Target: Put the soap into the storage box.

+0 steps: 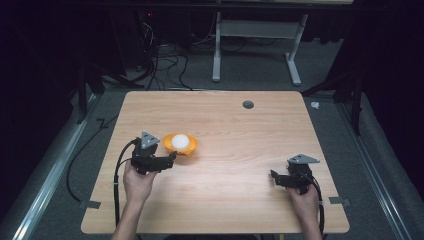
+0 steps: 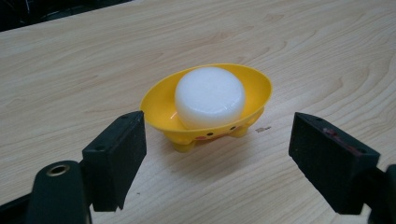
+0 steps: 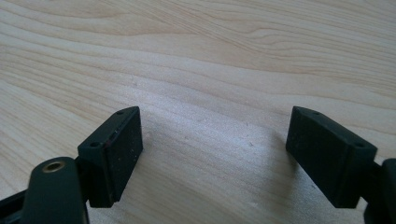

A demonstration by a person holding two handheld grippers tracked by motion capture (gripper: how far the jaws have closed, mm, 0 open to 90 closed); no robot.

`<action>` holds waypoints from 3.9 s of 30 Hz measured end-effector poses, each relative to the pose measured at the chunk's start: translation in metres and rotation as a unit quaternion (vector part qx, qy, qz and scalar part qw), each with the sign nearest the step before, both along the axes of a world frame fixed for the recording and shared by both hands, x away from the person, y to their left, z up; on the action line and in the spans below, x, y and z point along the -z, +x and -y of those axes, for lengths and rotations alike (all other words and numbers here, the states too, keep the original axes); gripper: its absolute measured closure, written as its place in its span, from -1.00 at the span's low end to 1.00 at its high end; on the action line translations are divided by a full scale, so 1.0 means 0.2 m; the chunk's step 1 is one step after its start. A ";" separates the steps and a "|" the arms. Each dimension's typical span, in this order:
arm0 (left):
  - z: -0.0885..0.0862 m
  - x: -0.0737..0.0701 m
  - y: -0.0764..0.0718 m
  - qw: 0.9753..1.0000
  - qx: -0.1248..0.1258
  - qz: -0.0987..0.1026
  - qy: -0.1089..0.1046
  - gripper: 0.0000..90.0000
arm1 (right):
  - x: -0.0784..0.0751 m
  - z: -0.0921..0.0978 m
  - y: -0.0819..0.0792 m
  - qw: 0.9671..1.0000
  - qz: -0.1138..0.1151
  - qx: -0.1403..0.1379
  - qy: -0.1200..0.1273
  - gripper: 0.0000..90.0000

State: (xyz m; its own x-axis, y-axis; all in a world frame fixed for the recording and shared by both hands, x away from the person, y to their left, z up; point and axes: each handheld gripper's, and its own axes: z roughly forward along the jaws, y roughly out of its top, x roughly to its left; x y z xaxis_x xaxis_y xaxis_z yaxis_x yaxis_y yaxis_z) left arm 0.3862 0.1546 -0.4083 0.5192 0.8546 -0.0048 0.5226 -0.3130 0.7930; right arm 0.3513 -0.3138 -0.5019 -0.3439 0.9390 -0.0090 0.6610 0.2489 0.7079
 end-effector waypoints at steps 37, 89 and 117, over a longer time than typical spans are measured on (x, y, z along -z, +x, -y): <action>-0.10 0.03 -0.17 0.999 -0.016 0.007 -0.028 -0.56 | 0.00 0.00 0.00 1.000 0.001 -0.001 -0.001 -0.56; -0.19 0.34 -0.19 0.996 -0.044 -0.075 -0.033 -0.57 | 0.00 0.00 0.00 1.000 0.001 0.000 -0.002 -0.56; -0.17 0.45 -0.18 0.995 -0.046 -0.086 -0.017 -0.57 | 0.00 0.00 0.00 1.000 0.001 0.000 -0.002 -0.56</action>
